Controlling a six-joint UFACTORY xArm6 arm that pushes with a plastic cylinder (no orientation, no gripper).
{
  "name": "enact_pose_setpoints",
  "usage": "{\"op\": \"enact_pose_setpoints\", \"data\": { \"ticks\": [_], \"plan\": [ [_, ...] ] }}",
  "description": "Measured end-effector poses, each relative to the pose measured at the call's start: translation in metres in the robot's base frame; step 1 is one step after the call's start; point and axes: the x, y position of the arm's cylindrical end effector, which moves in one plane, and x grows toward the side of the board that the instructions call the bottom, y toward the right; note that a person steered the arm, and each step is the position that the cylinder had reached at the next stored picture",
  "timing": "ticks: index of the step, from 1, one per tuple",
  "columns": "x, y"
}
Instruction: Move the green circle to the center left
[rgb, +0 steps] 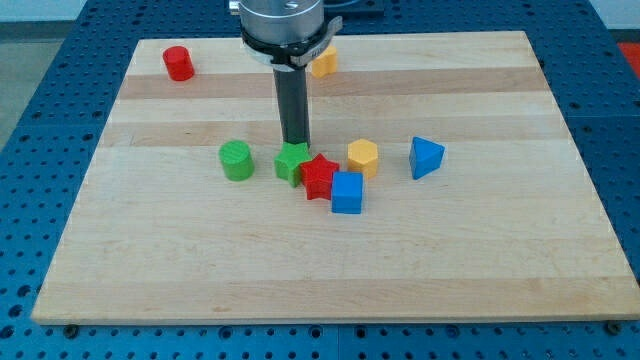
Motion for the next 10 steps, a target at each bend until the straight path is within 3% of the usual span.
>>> {"op": "enact_pose_setpoints", "data": {
  "ticks": [4, 7, 10],
  "plan": [
    [0.002, -0.062],
    [0.017, -0.043],
    [0.091, -0.040]
  ]
}}
